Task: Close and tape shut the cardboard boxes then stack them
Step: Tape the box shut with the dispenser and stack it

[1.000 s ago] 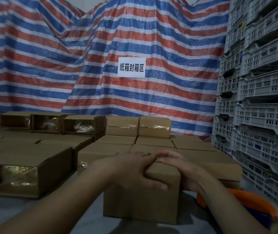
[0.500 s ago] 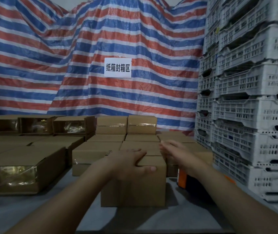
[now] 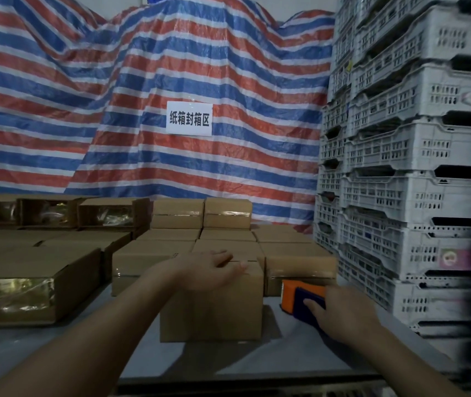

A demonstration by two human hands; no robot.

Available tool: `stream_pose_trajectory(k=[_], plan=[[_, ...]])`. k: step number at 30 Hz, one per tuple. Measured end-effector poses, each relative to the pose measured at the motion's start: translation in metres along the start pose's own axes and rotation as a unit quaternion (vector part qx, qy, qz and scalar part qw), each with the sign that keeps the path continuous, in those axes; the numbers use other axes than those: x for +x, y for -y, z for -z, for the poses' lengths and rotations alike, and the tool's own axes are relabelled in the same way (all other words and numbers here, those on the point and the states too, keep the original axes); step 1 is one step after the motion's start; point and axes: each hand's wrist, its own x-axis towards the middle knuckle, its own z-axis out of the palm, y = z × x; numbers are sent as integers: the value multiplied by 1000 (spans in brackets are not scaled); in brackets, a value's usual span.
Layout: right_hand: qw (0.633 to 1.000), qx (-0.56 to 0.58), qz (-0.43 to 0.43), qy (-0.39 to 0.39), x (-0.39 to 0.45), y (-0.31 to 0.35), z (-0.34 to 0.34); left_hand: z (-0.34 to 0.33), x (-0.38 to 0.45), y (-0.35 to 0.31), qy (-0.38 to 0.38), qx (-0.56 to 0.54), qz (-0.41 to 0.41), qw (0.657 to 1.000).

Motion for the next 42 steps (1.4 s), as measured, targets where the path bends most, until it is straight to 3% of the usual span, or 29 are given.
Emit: stream_pose_trajectory(k=[5,11,14,16,19,22,24,26,28,30,33,38,42], plan=[[996,-16,-5,-90,-3,2,-14,16,-12,-6,30,-153,23,988],[994,-44,-20,-102,6,-1,-12,21,-12,-1,12,-190,29,981],[985,99,-64,-124,21,2,11,19,-9,4,-12,-201,20,979],[954,260,-58,-136,36,9,38,19,-10,6,-18,-213,18,977],[874,472,-44,-106,63,36,80,15,-11,8,-40,-247,13,968],[801,598,-24,11,94,72,111,15,-11,9,-66,-280,7,958],[779,623,19,72,109,94,120,18,-13,11,-90,-319,7,943],[789,602,56,109,120,109,117,21,-13,15,-124,-386,7,914],[826,541,92,129,126,117,111,21,-14,18,-147,-476,20,867],[849,493,124,143,128,120,108,22,-13,19,-148,-553,39,819],[864,460,138,149,125,123,112,22,-10,20,-143,-616,50,773],[889,409,150,144,124,133,116,26,-10,21,-147,-679,66,716],[886,407,169,147,124,136,117,28,-13,17,-159,-683,74,709]])
